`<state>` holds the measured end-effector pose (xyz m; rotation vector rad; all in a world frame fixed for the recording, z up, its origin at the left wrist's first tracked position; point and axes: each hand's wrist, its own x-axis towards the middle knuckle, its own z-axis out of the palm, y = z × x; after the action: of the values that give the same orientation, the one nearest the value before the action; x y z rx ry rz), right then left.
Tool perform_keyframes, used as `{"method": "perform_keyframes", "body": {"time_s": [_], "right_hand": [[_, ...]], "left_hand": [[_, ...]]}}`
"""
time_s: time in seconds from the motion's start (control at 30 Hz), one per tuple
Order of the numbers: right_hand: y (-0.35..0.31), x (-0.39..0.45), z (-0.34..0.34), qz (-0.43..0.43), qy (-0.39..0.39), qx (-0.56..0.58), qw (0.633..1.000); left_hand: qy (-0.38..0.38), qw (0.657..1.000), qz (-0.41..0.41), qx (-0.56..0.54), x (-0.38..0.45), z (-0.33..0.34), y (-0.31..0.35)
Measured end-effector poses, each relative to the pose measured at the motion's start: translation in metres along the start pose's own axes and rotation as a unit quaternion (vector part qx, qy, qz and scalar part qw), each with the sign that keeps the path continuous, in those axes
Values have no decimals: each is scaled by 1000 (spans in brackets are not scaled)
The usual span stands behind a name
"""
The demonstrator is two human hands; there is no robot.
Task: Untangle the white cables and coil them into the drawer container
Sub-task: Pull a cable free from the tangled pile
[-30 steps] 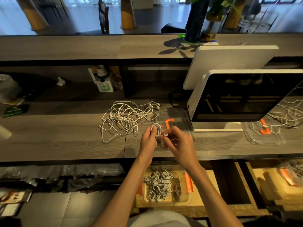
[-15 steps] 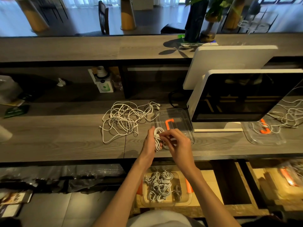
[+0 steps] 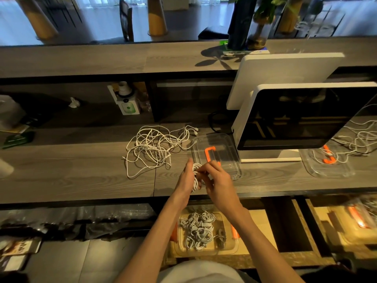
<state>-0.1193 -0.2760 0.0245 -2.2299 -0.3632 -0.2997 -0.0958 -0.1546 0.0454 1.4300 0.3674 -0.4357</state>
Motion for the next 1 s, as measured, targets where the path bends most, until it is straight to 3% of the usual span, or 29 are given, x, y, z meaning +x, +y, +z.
{"method": "perform_keyframes", "body": {"time_s": [0.1, 0.23, 0.53, 0.67, 0.83, 1.0], "right_hand": [[3, -3, 4, 19, -6, 24, 1000], [8, -1, 7, 113, -32, 95, 989], [4, -7, 5, 97, -15, 143, 985], [11, -10, 7, 184, 18, 182, 966], [35, -24, 17, 275, -46, 209, 937], [70, -63, 42, 392, -49, 260, 881]], "left_hand": [[9, 1000, -11, 8, 3, -3, -3], [9, 999, -36, -23, 5, -7, -5], [43, 990, -63, -115, 17, -8, -14], [7, 996, -52, -67, 16, -7, -24], [-17, 996, -84, 23, 23, -9, -48], [-29, 986, -148, 66, 29, -17, -95]]}}
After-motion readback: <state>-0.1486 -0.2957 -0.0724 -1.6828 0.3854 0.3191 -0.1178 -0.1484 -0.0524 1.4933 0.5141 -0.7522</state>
